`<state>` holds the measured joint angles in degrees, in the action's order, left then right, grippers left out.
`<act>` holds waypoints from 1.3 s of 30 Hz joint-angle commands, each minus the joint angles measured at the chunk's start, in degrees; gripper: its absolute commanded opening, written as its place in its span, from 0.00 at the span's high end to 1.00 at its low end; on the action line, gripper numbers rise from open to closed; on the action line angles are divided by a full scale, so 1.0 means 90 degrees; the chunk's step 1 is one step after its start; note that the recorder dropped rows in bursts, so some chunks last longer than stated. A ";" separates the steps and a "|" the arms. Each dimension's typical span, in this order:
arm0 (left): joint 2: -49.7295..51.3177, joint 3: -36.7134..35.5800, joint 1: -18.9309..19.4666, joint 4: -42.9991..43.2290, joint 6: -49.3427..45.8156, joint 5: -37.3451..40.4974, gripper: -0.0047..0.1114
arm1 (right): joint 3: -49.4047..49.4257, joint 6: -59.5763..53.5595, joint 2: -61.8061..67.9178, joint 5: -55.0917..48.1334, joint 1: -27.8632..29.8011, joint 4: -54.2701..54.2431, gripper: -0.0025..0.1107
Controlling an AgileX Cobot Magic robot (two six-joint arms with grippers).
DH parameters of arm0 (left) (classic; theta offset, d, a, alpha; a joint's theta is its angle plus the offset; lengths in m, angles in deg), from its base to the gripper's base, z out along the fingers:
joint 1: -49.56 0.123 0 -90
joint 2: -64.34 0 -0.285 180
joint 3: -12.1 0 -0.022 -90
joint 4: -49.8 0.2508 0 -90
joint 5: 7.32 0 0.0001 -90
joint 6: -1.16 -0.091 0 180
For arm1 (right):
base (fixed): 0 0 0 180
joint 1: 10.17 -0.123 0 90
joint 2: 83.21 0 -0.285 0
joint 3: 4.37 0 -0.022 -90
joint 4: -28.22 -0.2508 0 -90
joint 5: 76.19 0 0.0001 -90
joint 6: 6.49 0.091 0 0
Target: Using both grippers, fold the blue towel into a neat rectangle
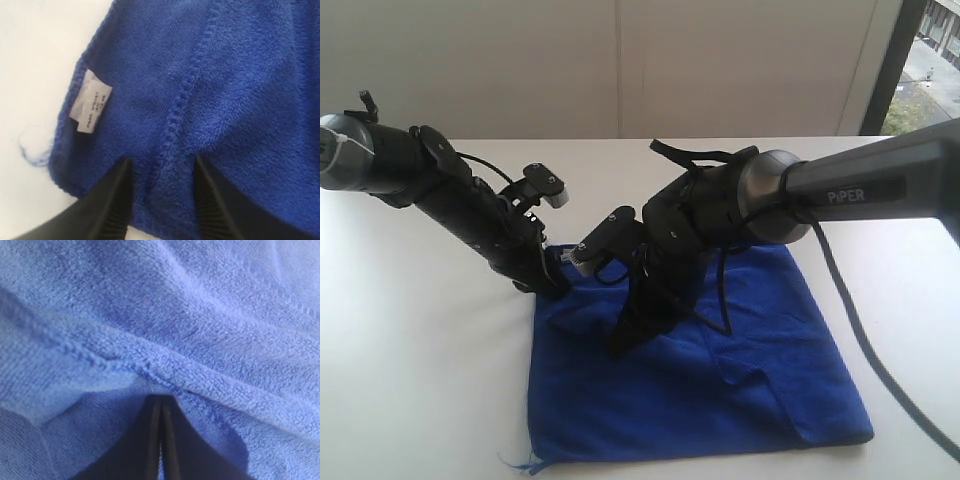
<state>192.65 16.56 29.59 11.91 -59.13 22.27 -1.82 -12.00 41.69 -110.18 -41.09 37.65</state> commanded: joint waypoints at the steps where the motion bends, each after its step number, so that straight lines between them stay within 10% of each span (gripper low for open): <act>1: 0.0021 0.0011 -0.0020 -0.0070 0.0004 0.0187 0.65 | 0.0008 0.0019 0.0041 -0.0052 0.0029 -0.0021 0.98; 12: 0.0021 0.0011 -0.0020 -0.0083 0.0004 0.0075 0.91 | 0.0008 0.0019 0.0041 -0.0077 0.0029 -0.0021 0.98; 23: 0.0009 0.0011 -0.0020 -0.0112 0.0004 0.0044 0.60 | 0.0008 0.0019 0.0041 -0.0077 0.0029 -0.0021 0.98; 39: 0.0009 0.0277 -0.0020 -0.0357 0.0004 0.0181 0.80 | 0.0008 0.0019 0.0041 -0.0090 0.0029 -0.0021 0.98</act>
<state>192.65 18.75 29.59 10.00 -59.13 22.12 -1.82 -12.00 41.69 -110.18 -41.09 37.65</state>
